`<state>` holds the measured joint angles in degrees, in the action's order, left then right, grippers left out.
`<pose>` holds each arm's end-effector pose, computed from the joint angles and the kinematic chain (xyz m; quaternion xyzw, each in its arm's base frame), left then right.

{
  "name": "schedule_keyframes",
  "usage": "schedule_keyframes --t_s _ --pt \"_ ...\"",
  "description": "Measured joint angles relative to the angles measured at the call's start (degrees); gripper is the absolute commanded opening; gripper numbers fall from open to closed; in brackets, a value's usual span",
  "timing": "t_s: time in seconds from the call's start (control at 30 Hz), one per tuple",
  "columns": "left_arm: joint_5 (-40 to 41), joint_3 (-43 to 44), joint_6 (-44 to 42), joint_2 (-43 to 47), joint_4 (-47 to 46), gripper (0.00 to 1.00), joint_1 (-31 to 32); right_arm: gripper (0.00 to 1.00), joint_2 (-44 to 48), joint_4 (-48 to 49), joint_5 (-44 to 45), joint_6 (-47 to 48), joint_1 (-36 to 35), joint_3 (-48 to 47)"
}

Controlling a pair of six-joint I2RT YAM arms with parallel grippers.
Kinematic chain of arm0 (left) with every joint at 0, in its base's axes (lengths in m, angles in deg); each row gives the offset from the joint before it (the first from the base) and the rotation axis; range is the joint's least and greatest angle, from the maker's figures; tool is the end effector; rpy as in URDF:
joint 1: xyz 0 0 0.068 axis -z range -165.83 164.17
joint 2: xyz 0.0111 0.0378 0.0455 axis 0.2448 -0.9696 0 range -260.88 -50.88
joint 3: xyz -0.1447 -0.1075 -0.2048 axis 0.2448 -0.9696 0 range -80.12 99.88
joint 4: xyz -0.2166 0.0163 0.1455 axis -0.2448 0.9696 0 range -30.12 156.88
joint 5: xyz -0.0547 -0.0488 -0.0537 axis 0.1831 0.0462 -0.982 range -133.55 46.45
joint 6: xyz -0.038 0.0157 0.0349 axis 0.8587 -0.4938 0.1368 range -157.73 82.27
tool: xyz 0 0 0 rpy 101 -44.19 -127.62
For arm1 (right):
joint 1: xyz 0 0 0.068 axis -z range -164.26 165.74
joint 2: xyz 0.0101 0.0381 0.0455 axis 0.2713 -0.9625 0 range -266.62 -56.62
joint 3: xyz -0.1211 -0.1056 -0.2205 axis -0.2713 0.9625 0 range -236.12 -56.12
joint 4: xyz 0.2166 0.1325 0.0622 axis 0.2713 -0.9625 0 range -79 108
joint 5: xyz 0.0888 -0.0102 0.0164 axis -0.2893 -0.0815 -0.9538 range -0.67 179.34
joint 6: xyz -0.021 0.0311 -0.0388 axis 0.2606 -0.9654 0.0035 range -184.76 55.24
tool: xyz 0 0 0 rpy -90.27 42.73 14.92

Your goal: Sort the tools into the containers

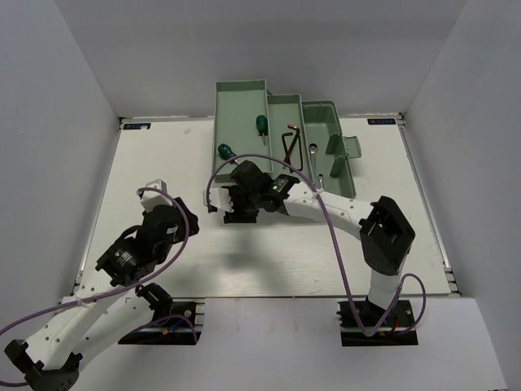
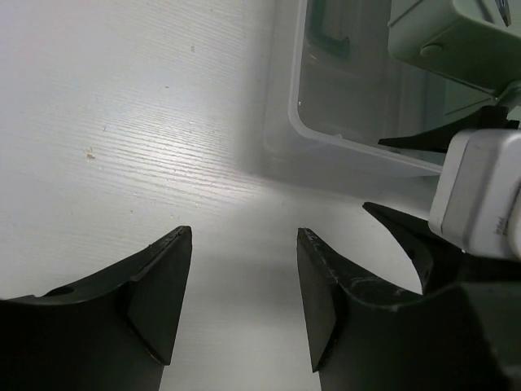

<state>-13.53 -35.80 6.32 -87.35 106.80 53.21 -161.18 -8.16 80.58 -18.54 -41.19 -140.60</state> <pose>0.1072 -0.0640 0.2973 -0.1494 0.8663 -0.1004 0.4659 0.2206 0.3487 0.2625 -0.7425 0.5528 0.1052 0.3634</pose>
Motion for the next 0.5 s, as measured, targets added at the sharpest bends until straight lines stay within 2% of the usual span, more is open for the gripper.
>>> schedule_keyframes --t_s 0.23,0.37,0.4,0.43,0.5 --pt "0.55 -0.33 0.02 1.22 1.07 0.65 0.00 0.61 -0.96 6.23 8.07 -2.21 -1.62 0.02" --pt "0.63 -0.50 0.39 1.33 1.36 0.65 0.00 0.55 -3.87 8.50 9.62 -2.05 -1.70 0.66" --pt "0.63 -0.50 0.57 1.46 1.51 0.65 0.00 0.52 -4.74 8.57 9.79 -1.88 -1.70 0.96" --pt "0.68 -0.55 0.92 1.77 1.62 0.60 0.00 0.39 -5.97 8.61 10.10 -1.66 -1.70 1.29" --pt "1.07 -0.70 1.60 2.34 2.08 0.52 0.00 0.21 -7.80 9.73 11.17 -0.92 -1.68 1.92"
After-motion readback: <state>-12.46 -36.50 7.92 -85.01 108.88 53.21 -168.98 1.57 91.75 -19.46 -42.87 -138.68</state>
